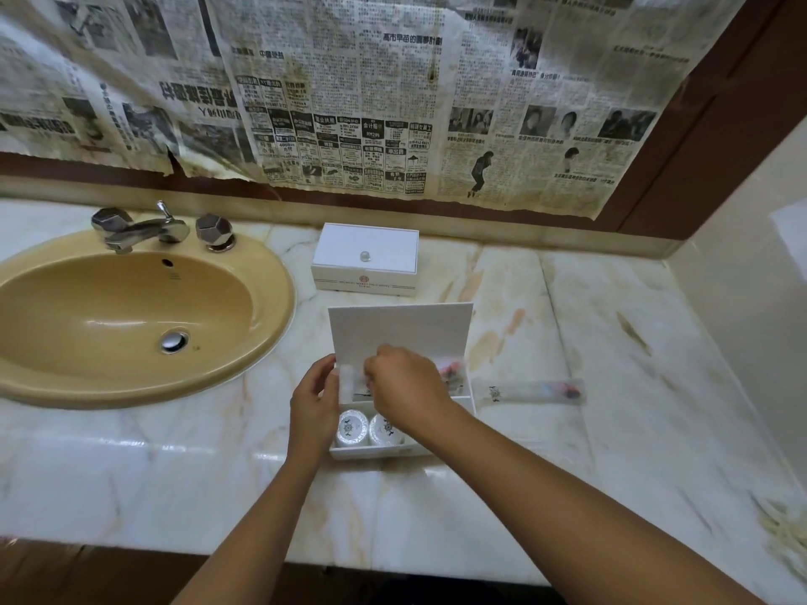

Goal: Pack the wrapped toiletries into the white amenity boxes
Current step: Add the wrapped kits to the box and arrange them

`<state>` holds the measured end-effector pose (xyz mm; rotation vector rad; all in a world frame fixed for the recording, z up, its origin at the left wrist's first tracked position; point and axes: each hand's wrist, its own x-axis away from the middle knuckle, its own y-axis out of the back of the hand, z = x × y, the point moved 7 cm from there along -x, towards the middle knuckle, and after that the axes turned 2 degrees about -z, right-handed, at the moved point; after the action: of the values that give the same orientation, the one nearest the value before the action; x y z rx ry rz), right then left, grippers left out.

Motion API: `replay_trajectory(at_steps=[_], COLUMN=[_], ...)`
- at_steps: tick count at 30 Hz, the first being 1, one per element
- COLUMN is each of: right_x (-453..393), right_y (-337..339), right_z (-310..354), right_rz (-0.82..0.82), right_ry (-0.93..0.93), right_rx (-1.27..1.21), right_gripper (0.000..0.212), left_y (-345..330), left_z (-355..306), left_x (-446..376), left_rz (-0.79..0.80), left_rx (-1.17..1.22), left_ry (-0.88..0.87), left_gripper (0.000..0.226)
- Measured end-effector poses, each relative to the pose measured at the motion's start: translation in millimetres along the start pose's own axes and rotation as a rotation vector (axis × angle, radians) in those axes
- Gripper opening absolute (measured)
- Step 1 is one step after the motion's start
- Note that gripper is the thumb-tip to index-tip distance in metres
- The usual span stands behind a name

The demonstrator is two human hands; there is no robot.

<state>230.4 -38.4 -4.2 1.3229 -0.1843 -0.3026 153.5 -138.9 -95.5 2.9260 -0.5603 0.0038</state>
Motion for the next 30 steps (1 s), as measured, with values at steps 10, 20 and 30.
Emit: replay_trajectory(at_steps=[10,20,30], right_x=[-10.4,-14.2,-7.4], right_y=[-39.5,-39.3,-49.9], right_z=[-15.0,-18.7,2.1], right_rz=[0.068,0.218,0.439], right_ry=[-0.127,-0.218,-0.063], right_rx=[-0.096,-0.166,-0.186], right_gripper=[0.014,0.016,0.046], left_y=[-1.3,-1.6,-2.5], left_z=[-4.2,-1.5,-5.5], left_x=[1.2,0.1,0.0], left_rz=[-0.003,-0.008,-0.008], left_rx=[-0.003,0.005,0.012], left_ry=[-0.027,-0.02,-0.037], left_gripper=[0.021,0.024,0.018])
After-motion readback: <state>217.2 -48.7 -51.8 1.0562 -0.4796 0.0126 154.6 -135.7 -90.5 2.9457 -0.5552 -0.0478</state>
